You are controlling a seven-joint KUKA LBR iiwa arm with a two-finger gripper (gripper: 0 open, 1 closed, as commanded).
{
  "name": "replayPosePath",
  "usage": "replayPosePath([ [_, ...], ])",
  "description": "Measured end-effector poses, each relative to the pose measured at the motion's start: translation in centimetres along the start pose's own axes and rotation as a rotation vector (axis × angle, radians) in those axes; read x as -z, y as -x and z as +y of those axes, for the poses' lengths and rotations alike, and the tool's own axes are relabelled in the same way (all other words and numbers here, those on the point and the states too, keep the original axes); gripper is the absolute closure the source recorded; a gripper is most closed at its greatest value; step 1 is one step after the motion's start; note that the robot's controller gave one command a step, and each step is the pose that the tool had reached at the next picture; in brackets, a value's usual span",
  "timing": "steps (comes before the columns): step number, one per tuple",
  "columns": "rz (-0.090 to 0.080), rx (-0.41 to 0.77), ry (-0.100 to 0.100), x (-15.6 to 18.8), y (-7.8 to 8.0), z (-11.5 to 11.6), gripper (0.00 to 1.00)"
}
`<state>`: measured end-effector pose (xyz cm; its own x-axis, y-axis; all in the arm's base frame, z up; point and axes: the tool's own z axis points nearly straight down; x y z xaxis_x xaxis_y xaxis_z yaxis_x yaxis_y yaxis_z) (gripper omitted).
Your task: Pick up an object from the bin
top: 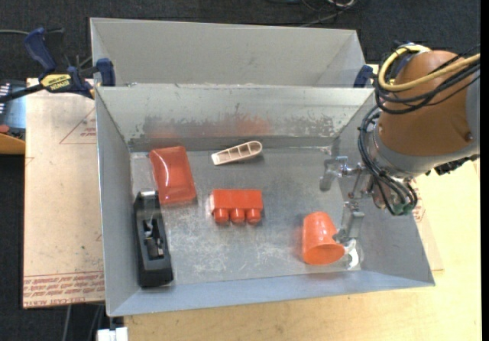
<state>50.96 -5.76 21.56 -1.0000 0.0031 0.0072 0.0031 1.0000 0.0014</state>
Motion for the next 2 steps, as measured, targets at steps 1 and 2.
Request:
replayPosePath([
  [1,-0.008,0.003,-0.001,0.4,0.2,0.0,0.00],
  [2,-0.009,0.142,-0.001,-13.8,-1.6,-2.4,0.00],
])
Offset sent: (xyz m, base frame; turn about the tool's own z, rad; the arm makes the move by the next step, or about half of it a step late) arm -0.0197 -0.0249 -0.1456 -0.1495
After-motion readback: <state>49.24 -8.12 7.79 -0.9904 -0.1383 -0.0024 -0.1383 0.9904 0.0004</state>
